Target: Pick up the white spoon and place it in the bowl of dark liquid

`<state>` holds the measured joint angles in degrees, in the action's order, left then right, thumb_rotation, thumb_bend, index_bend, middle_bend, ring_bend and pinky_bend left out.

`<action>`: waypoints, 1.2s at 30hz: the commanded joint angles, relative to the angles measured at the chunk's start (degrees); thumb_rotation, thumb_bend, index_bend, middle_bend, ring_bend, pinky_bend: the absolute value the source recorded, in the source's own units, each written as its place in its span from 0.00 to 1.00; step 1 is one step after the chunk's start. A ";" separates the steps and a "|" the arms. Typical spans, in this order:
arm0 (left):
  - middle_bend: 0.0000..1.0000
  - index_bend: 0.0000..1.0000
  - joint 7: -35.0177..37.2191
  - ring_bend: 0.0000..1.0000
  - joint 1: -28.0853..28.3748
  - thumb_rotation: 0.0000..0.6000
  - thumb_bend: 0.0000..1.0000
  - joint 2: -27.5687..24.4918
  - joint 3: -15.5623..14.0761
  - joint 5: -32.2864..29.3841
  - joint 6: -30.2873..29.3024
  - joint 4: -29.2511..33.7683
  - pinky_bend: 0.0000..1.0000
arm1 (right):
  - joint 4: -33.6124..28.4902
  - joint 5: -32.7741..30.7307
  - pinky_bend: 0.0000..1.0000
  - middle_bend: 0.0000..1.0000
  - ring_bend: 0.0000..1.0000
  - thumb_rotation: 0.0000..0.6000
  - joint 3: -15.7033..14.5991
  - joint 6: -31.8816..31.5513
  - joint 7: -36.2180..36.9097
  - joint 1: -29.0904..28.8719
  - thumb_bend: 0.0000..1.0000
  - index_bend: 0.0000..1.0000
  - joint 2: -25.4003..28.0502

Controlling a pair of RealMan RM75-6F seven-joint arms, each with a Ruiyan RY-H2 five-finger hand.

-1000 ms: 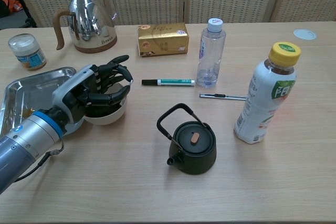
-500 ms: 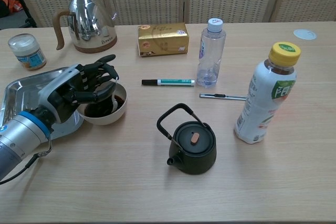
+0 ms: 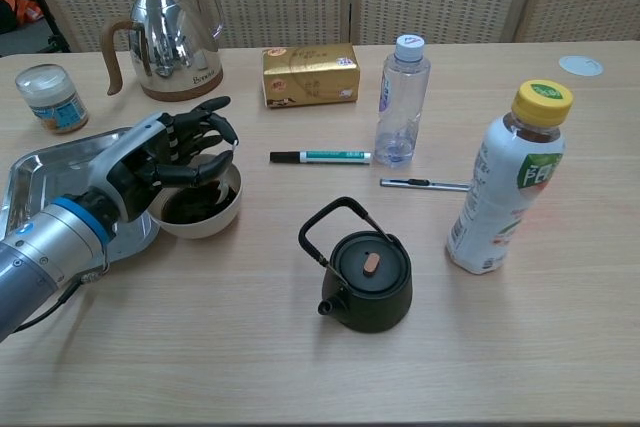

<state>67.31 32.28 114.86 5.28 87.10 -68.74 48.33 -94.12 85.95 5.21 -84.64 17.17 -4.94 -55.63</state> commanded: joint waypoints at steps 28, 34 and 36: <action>0.00 0.06 -13.19 0.00 -2.47 1.00 0.33 -19.81 -3.57 4.67 -5.65 21.49 0.00 | -0.51 1.61 0.00 0.00 0.00 1.00 -0.40 -1.23 0.01 0.35 0.00 0.05 0.32; 0.00 0.00 -26.85 0.00 -6.12 1.00 0.28 -33.39 -4.93 4.35 -8.94 32.49 0.00 | -1.40 2.90 0.00 0.00 0.00 1.00 -0.98 -1.77 -1.02 0.55 0.00 0.05 0.15; 0.00 0.00 -31.01 0.00 -7.47 1.00 0.28 -36.78 -5.37 3.38 -9.43 35.22 0.00 | -1.63 3.26 0.00 0.00 0.00 1.00 -1.17 -1.88 -1.46 0.59 0.00 0.05 0.01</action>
<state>43.81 27.74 84.57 1.09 91.35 -76.06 77.34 -95.61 89.06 4.16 -86.44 15.86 -4.38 -55.54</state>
